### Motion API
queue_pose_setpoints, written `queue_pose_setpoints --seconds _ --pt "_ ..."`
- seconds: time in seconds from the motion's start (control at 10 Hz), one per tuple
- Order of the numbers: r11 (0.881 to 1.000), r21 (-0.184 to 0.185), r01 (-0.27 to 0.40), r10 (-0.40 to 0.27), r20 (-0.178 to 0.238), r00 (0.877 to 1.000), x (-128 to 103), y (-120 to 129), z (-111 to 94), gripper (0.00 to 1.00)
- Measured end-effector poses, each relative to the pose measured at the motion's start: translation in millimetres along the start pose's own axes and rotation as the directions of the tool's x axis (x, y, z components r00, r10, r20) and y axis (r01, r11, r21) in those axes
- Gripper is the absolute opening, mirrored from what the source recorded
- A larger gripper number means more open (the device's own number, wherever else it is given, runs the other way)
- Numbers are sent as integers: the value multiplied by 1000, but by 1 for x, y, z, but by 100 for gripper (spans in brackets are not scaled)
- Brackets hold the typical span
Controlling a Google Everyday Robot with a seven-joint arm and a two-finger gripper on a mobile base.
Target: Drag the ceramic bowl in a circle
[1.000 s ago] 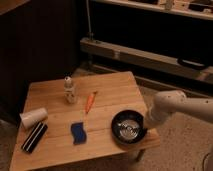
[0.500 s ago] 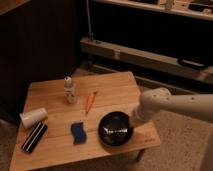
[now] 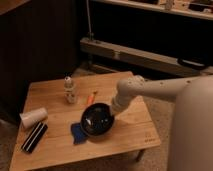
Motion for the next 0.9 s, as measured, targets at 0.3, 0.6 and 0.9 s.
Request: queue_pose_setpoints --seconds 0.3,0.6,0.9 --pt "998 4 -58 58 5 998 -33 -21 9 19" --pt "986 20 -164 164 7 986 -31 -66 11 19" --pt "954 61 -294 294 11 956 8 -132 -1 19"
